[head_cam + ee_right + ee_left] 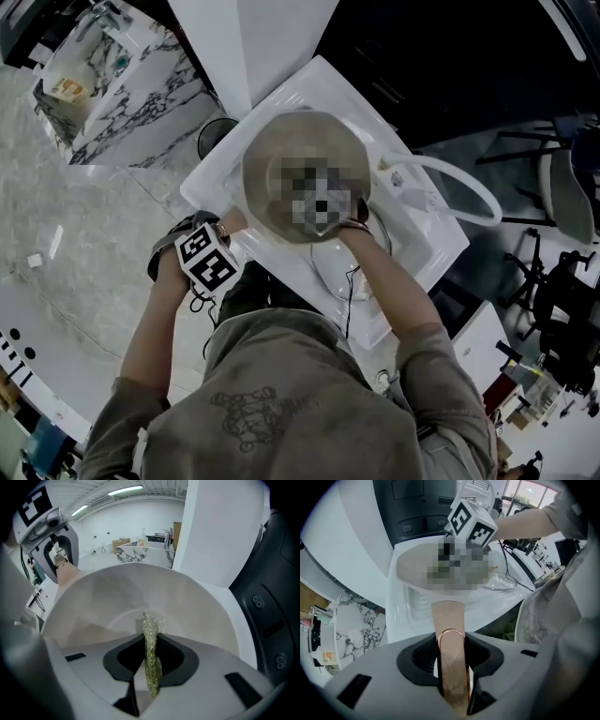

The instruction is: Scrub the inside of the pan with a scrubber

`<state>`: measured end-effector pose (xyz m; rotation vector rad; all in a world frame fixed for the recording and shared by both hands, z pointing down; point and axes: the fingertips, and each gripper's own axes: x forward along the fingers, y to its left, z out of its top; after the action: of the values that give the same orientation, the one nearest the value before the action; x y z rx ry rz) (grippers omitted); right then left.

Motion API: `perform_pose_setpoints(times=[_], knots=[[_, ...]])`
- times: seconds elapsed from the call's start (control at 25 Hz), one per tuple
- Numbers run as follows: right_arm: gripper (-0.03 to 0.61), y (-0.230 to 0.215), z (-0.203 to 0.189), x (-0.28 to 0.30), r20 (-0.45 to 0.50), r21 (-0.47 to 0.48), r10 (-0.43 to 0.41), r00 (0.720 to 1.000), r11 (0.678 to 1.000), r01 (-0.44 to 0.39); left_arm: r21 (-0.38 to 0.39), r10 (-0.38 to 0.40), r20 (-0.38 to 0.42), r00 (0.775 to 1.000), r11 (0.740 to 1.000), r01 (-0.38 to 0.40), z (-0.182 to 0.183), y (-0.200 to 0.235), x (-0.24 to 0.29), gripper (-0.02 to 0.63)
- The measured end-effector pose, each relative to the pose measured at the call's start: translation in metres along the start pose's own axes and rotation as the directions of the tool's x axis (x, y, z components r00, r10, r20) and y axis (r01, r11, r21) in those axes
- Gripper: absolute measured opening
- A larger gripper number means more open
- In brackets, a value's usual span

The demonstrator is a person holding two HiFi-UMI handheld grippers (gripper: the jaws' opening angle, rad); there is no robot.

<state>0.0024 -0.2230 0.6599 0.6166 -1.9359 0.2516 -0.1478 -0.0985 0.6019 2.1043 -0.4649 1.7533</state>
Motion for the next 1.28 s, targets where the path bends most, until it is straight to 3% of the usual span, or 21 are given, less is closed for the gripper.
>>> perform_pose_setpoints(times=[0.16,0.28,0.44,0.56,0.76,0.84,0.88,0.92,1.0,1.04,1.08,1.16,1.28], knots=[[0.075,0.027,-0.006,-0.013,-0.014,0.024,0.142,0.99,0.99,-0.142,0.001,0.002,0.002,1.0,1.0,-0.002,0.0,0.0,0.0,0.158],[0.075,0.054,-0.012,-0.023,-0.042,0.009,0.264,0.964,0.965,-0.263,0.004,0.002,-0.002,1.0,1.0,-0.002,-0.001,0.0,0.0,0.158],[0.075,0.091,-0.017,-0.039,-0.051,0.044,0.429,0.902,0.903,-0.427,0.005,0.002,-0.007,1.0,1.0,-0.002,0.0,-0.001,-0.001,0.158],[0.075,0.105,-0.016,-0.047,-0.006,0.111,0.509,0.861,0.856,-0.505,0.005,0.005,-0.005,1.0,1.0,-0.005,0.0,0.0,-0.001,0.158],[0.075,0.115,-0.002,-0.076,0.088,0.21,0.637,0.766,0.74,-0.639,0.005,0.01,-0.006,1.0,1.0,-0.01,0.0,0.0,-0.001,0.158],[0.074,0.107,0.012,-0.089,0.148,0.189,0.626,0.766,0.742,-0.643,0.004,0.01,-0.006,1.0,1.0,-0.01,0.0,0.0,-0.001,0.158],[0.074,0.097,0.022,-0.093,0.188,0.164,0.585,0.789,0.773,-0.613,0.004,0.01,-0.006,1.0,1.0,-0.01,0.0,-0.001,-0.001,0.158],[0.074,0.083,0.033,-0.097,0.226,0.125,0.517,0.825,0.825,-0.552,0.005,0.01,-0.006,1.0,1.0,-0.01,0.0,-0.001,-0.002,0.158],[0.074,0.049,0.054,-0.098,0.268,-0.001,0.313,0.911,0.946,-0.324,0.005,0.01,-0.006,1.0,1.0,-0.01,-0.001,-0.001,-0.002,0.158],[0.074,0.032,0.063,-0.097,0.273,-0.09,0.19,0.943,0.981,-0.172,0.004,0.01,-0.006,1.0,1.0,-0.01,-0.001,-0.001,-0.002,0.158],[0.075,0.015,0.07,-0.094,0.273,-0.191,0.07,0.959,0.981,-0.017,0.004,0.01,-0.006,1.0,1.0,-0.01,-0.001,-0.001,-0.002,0.158],[0.074,-0.009,0.079,-0.084,0.268,-0.381,-0.122,0.956,0.898,0.221,0.003,0.011,-0.006,1.0,1.0,-0.011,0.0,0.0,-0.001,0.158],[0.075,-0.027,0.081,-0.06,0.248,-0.547,-0.27,0.93,0.753,0.365,0.004,0.009,-0.003,1.0,1.0,-0.009,0.001,-0.001,-0.002,0.158]])
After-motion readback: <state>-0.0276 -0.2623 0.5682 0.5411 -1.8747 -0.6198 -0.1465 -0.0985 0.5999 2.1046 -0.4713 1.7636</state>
